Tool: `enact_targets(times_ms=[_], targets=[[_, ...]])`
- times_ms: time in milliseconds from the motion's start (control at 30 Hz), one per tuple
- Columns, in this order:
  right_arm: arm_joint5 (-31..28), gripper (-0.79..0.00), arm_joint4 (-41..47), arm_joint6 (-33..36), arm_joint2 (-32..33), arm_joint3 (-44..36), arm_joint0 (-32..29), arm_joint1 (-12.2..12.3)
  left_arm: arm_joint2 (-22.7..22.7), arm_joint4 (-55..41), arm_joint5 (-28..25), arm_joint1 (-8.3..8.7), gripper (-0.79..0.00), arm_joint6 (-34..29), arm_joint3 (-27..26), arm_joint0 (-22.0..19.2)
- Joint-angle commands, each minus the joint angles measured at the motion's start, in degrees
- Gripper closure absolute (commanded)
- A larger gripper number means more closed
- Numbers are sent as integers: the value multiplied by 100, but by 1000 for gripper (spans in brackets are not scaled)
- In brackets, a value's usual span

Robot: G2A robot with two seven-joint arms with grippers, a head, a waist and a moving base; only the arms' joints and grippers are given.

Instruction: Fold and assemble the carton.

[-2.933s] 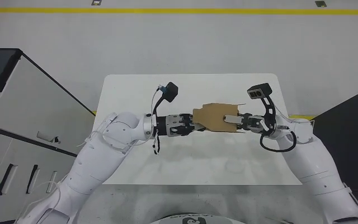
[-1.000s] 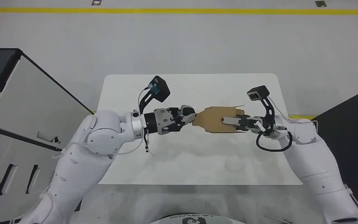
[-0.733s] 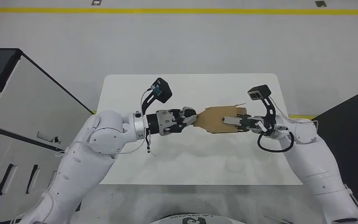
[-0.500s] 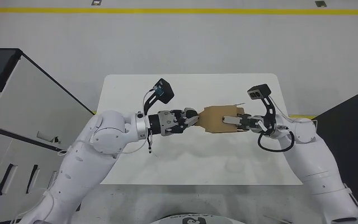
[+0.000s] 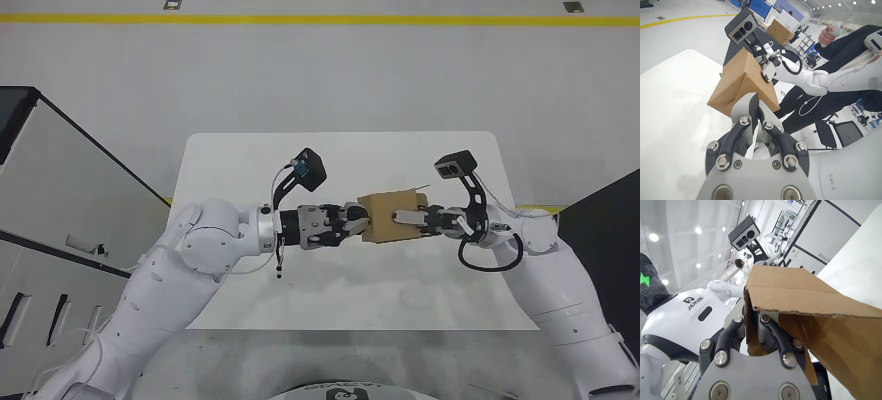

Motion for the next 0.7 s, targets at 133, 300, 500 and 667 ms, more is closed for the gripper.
enact_targets(times_ms=[133, 300, 500, 667], targets=[[55, 0, 61, 55, -15, -21, 3, -4, 119, -98, -58, -28, 0, 19, 124, -89], [69, 0, 68, 69, 3, -16, 4, -4, 49, -62, -32, -19, 0, 59, 194, -89], [113, 0, 308, 113, 87, 5, -24, -2, -32, -51, -29, -1, 0, 73, 202, -40], [230, 0, 633, 231, 112, -5, -38, -19, -11, -145, -128, -1, 0, 47, 77, -42]])
